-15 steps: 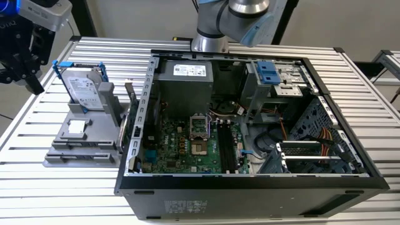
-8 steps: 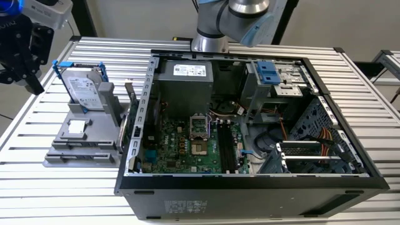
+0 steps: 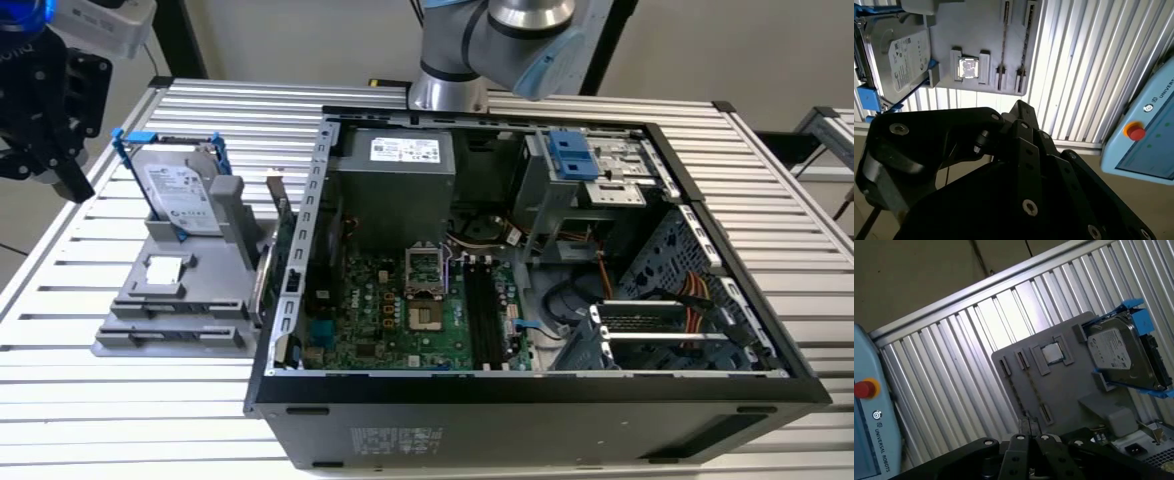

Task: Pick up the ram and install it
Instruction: 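Pick up the ram and move it above insertion slot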

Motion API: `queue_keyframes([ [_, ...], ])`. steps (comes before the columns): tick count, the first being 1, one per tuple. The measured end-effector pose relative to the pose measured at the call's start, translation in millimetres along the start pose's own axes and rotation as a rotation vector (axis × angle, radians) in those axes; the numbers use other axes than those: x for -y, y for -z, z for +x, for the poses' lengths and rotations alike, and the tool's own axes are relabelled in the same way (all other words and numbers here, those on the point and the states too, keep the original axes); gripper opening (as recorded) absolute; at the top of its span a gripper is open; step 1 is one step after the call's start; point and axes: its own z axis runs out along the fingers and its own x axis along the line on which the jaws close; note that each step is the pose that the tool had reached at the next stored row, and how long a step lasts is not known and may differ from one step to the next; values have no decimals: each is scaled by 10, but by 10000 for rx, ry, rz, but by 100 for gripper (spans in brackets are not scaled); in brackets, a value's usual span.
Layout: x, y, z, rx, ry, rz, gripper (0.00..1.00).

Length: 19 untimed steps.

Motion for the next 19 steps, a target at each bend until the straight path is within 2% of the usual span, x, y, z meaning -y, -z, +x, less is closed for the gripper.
queue_keyframes([
  [15,0,0,0,-2,42,1,0],
  [19,0,0,0,-14,315,6,0],
])
